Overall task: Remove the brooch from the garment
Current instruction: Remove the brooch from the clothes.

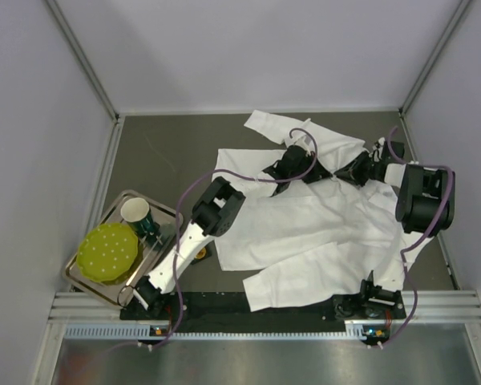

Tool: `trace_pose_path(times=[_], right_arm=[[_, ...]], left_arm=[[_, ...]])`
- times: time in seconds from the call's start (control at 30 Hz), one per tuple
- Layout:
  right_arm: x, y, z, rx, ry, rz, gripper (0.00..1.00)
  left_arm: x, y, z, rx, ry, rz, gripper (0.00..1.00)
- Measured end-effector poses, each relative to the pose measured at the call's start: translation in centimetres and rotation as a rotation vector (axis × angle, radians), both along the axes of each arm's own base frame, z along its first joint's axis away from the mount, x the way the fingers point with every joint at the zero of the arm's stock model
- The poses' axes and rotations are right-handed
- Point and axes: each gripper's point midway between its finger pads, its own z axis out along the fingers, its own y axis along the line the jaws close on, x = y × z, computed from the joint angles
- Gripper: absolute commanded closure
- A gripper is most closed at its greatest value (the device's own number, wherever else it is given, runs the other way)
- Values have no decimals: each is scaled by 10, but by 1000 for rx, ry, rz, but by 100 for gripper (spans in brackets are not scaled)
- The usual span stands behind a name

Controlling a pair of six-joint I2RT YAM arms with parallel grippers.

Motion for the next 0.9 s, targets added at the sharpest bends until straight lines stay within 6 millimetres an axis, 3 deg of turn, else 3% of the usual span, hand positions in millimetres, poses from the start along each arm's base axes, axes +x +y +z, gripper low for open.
trace_pose_path(times=[0.2,0.4,0.63,0.8,0.9], right_arm=[[-4,-5,0,35,1,-21,87],[-4,-5,2,51,-10,-22,79],[-3,-7,3,58,-17,-22,89],[-4,-12,2,43,-21,-23,89],[-7,-14,-1,26,-17,-12,82]], left_arm=[[-5,-4,2,-17,27,-3,100],[-6,-5,3,-30,54,2,100],[-10,-6,4,-39,69,-17,100],[-13,-7,4,-40,73,-28,100],[-14,-7,3,-39,76,-34,100]])
